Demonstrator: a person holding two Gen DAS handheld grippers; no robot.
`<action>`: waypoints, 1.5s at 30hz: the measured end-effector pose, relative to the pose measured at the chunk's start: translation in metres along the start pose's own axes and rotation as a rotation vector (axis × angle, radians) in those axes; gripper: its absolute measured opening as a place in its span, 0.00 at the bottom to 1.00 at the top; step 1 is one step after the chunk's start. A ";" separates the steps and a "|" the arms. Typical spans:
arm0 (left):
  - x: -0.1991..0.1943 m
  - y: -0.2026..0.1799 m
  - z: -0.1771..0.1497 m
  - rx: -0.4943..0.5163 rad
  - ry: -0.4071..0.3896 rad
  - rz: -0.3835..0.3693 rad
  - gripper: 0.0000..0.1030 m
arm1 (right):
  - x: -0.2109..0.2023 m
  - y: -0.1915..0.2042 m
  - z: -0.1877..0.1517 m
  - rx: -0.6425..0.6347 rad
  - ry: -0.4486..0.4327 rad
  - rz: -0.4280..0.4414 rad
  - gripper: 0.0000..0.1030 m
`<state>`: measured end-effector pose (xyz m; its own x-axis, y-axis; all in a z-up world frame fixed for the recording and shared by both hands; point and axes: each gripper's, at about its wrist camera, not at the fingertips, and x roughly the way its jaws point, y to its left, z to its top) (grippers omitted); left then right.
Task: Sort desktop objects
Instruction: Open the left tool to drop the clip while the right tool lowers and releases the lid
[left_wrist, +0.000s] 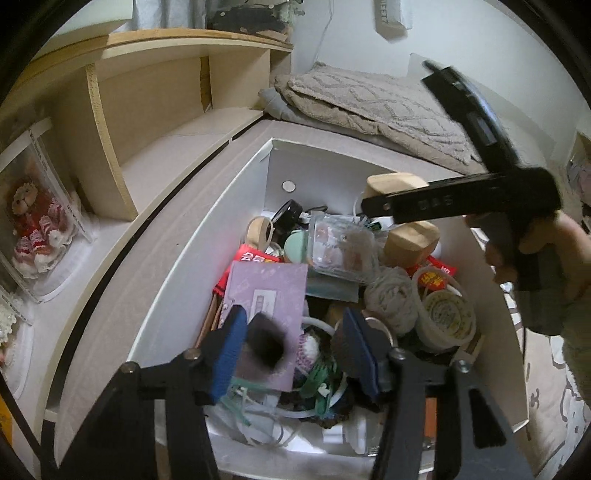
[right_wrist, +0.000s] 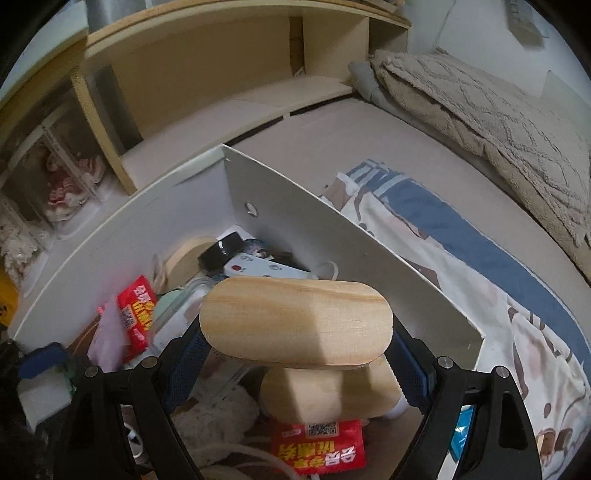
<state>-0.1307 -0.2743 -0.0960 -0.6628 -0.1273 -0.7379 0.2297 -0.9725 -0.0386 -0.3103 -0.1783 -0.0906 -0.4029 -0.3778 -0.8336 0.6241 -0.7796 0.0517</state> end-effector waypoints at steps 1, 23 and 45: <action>0.000 -0.001 0.000 0.001 0.000 -0.002 0.53 | 0.004 -0.001 0.001 0.001 0.009 -0.007 0.86; 0.006 -0.010 -0.003 0.005 0.001 -0.019 0.60 | 0.018 -0.015 0.007 0.043 0.036 -0.007 1.00; -0.020 -0.016 -0.005 -0.021 -0.075 -0.007 0.77 | -0.115 -0.033 -0.062 0.037 -0.347 0.105 1.00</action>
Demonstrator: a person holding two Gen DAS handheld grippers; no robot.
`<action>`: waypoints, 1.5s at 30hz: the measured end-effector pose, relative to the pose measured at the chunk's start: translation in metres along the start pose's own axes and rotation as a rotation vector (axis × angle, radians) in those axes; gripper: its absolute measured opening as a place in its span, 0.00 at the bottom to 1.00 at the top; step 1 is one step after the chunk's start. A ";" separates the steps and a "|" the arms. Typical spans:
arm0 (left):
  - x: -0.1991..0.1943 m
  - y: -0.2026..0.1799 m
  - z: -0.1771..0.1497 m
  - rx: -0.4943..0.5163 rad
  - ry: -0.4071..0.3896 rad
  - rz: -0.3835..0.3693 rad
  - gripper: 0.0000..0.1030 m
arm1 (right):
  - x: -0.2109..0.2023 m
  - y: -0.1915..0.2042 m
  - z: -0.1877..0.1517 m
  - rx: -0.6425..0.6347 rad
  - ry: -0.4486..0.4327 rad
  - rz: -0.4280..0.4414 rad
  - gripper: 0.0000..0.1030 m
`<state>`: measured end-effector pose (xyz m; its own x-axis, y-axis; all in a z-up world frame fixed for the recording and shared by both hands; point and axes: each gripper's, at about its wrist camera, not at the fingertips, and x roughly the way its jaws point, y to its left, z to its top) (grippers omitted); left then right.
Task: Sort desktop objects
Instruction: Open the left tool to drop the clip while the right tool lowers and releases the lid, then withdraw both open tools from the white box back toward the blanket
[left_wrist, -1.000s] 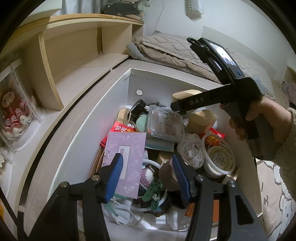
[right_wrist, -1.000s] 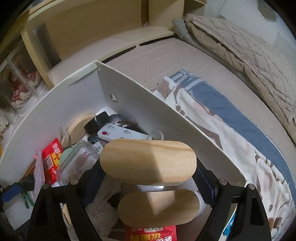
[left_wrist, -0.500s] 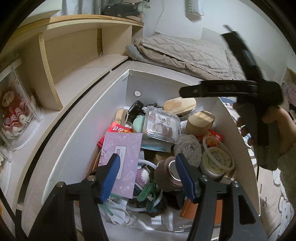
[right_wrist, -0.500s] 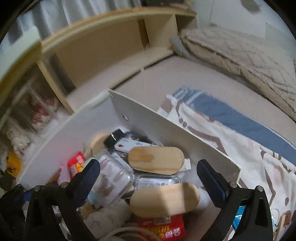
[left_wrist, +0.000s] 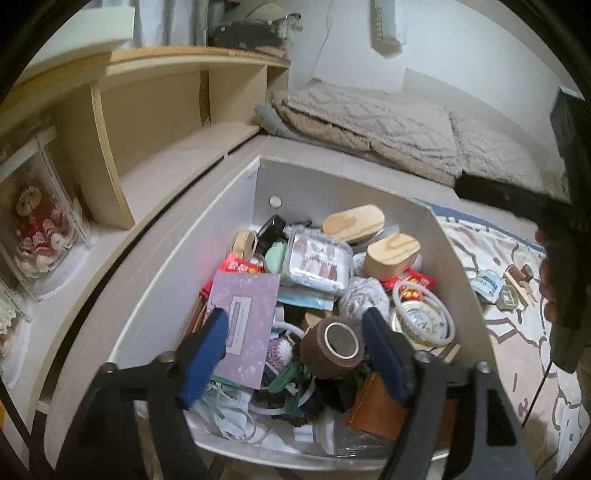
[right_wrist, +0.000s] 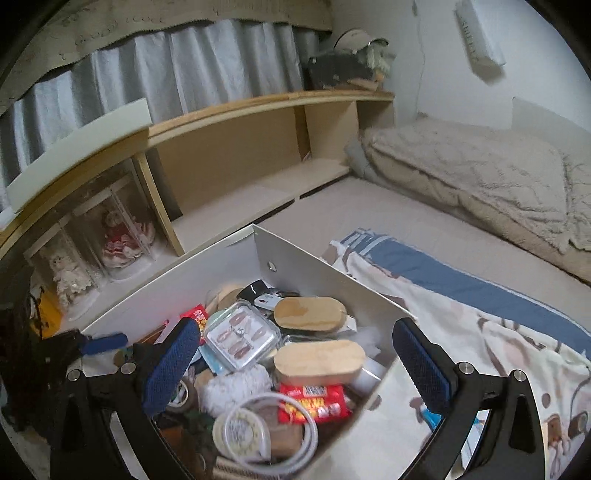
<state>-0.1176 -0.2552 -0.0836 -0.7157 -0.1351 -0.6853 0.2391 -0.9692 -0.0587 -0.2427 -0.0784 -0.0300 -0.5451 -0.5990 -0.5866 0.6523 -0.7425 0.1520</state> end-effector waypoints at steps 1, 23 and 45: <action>-0.005 -0.001 0.000 0.001 -0.012 -0.003 0.79 | -0.006 -0.002 -0.003 -0.001 -0.004 -0.005 1.00; -0.067 -0.031 0.003 0.011 -0.164 0.015 1.00 | -0.083 -0.001 -0.035 -0.034 -0.073 -0.078 1.00; -0.114 -0.089 0.008 0.050 -0.232 -0.027 1.00 | -0.169 -0.015 -0.053 -0.035 -0.136 -0.151 1.00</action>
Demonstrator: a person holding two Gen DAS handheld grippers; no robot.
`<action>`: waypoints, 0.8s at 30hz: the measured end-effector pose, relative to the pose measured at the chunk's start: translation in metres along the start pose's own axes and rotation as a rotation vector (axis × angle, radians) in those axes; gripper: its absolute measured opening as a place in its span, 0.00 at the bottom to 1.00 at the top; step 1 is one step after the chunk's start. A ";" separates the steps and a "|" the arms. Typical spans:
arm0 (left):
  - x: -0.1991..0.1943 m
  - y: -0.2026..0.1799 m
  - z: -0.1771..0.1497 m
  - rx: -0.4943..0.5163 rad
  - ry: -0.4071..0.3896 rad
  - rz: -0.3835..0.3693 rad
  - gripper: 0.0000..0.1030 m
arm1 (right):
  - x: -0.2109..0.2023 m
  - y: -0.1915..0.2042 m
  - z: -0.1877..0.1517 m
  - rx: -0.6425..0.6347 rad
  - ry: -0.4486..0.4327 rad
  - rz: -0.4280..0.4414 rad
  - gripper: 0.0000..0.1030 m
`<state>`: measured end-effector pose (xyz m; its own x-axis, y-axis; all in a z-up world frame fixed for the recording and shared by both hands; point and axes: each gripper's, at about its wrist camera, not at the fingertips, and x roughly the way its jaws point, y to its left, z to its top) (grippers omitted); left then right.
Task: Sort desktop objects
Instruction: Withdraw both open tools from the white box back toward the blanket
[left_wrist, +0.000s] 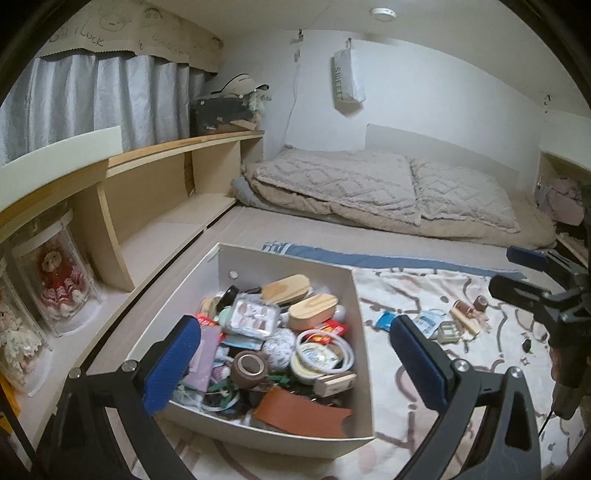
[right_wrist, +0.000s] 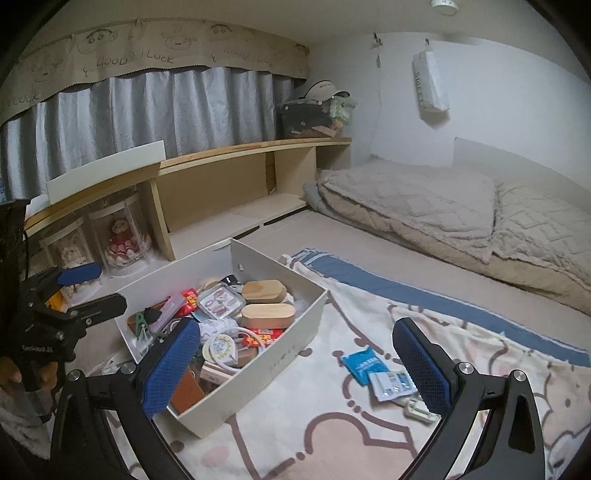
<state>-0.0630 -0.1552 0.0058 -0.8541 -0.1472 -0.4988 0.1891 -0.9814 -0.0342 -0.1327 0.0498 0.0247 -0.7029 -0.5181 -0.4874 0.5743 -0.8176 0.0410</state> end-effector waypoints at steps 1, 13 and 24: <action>0.000 -0.003 0.001 0.002 -0.001 -0.005 1.00 | -0.006 -0.002 0.000 -0.003 -0.002 -0.005 1.00; -0.010 -0.042 0.014 0.045 -0.027 -0.079 1.00 | -0.058 -0.032 -0.012 0.013 -0.003 -0.087 1.00; -0.019 -0.074 0.036 0.080 -0.066 -0.116 1.00 | -0.091 -0.063 -0.019 0.062 -0.041 -0.144 1.00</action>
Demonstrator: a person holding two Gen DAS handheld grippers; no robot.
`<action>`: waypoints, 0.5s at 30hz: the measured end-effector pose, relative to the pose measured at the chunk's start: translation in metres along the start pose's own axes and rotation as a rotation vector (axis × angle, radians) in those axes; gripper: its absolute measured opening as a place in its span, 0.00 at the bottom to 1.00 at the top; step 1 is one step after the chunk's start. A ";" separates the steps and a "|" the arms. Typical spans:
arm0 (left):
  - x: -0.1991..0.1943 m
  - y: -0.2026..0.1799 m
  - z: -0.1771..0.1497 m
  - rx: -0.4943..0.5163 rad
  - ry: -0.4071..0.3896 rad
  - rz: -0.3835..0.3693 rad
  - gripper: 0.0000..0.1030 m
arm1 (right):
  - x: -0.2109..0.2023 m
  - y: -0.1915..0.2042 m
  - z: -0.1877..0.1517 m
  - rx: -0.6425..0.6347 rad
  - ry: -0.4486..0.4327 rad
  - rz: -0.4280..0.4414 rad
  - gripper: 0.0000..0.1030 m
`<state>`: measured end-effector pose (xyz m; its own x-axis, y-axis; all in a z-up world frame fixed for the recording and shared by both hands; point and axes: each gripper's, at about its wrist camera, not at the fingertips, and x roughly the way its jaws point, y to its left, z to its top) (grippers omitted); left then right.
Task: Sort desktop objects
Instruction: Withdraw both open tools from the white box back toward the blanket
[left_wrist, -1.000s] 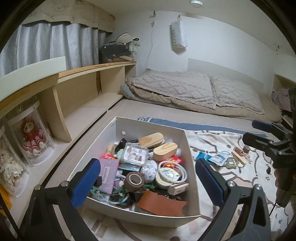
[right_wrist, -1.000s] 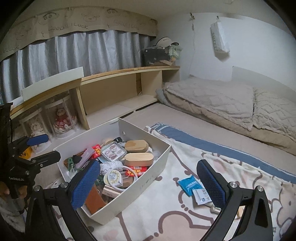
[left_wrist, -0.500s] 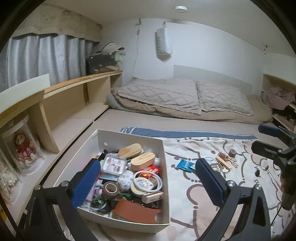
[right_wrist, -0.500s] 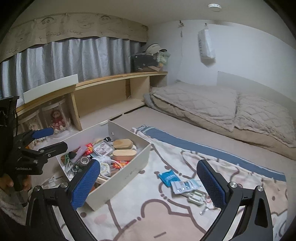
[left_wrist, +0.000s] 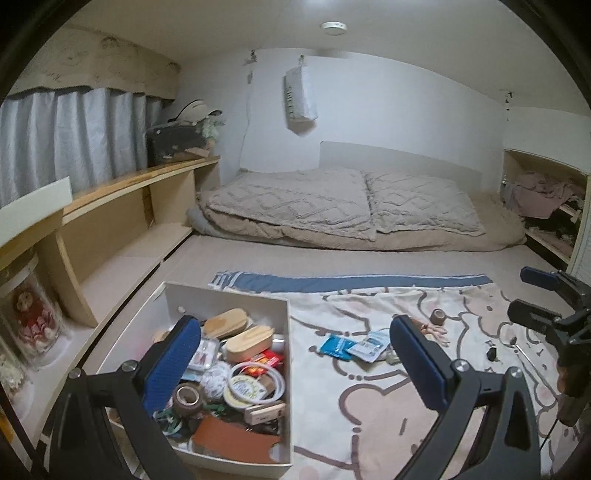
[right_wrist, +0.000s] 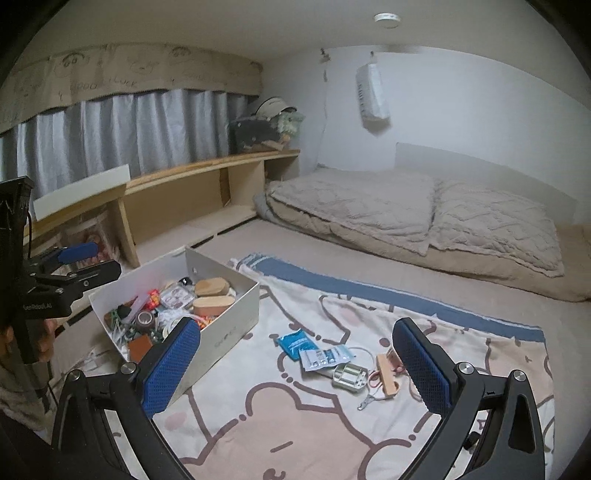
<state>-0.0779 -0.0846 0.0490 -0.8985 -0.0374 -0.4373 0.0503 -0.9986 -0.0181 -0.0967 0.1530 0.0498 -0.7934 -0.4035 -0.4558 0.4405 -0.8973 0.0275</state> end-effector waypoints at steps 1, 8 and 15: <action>-0.001 -0.003 0.002 0.005 -0.005 0.000 1.00 | -0.002 -0.002 0.001 0.001 -0.001 -0.003 1.00; -0.005 -0.038 0.024 0.046 -0.048 -0.055 1.00 | -0.019 -0.021 0.006 0.015 -0.021 -0.035 1.00; 0.004 -0.078 0.040 0.069 -0.030 -0.106 1.00 | -0.040 -0.044 0.013 0.037 -0.052 -0.057 1.00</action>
<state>-0.1032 -0.0085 0.0845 -0.9101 0.0682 -0.4087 -0.0747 -0.9972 0.0001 -0.0900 0.2064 0.0780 -0.8378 -0.3594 -0.4110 0.3789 -0.9247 0.0364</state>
